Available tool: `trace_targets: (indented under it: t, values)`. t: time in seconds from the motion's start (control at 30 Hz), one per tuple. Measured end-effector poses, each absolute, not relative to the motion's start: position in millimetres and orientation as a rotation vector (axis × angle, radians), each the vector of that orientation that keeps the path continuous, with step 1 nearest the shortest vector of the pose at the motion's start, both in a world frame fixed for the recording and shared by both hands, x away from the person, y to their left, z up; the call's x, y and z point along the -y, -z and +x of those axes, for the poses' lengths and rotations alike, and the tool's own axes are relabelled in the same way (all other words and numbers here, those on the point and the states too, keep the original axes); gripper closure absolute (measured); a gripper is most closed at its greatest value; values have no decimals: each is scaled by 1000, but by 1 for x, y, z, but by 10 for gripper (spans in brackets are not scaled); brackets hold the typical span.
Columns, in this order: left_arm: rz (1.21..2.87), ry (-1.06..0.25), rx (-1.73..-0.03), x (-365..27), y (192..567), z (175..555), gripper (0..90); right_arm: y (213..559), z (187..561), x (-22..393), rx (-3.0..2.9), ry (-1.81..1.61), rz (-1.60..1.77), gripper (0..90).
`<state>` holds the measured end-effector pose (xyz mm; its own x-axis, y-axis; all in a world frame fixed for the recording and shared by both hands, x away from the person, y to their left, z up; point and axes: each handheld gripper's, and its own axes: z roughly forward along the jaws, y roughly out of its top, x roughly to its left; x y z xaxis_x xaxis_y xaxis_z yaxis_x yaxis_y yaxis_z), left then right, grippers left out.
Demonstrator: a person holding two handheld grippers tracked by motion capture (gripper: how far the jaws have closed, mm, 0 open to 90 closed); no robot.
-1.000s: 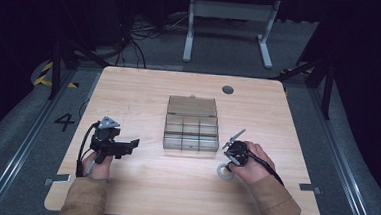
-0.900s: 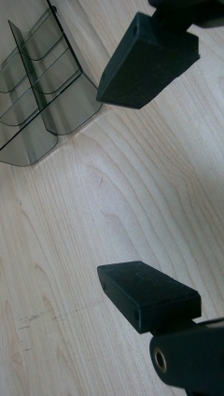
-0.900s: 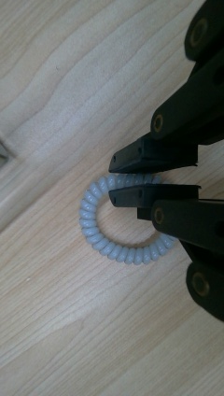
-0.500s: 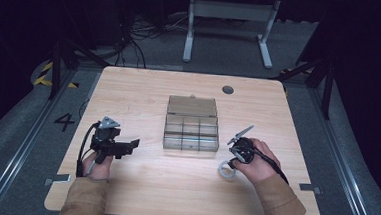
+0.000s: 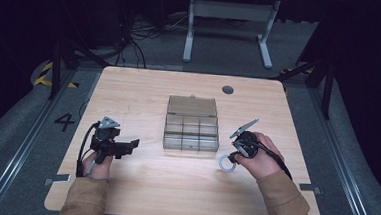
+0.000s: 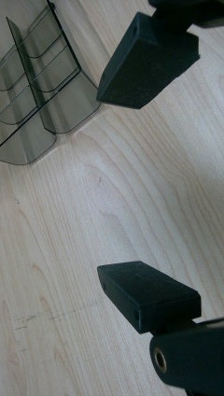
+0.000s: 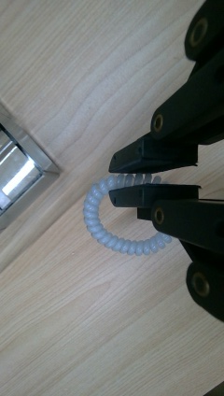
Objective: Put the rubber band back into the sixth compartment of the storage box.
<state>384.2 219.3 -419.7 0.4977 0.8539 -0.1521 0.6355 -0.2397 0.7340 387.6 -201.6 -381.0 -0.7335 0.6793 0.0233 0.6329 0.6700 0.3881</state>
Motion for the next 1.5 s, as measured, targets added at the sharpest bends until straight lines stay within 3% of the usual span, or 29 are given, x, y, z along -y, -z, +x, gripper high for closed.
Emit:
trace_targets:
  t: [0.6, 1.5]
  values:
    - [1969, -360, -1224, -220, 420, 384, 158, 349, 403, 196, -2753, -602, 1054, 829]
    - [1969, -361, -1221, -220, 420, 384, 158, 329, 433, 175, -2789, -587, 999, 829]
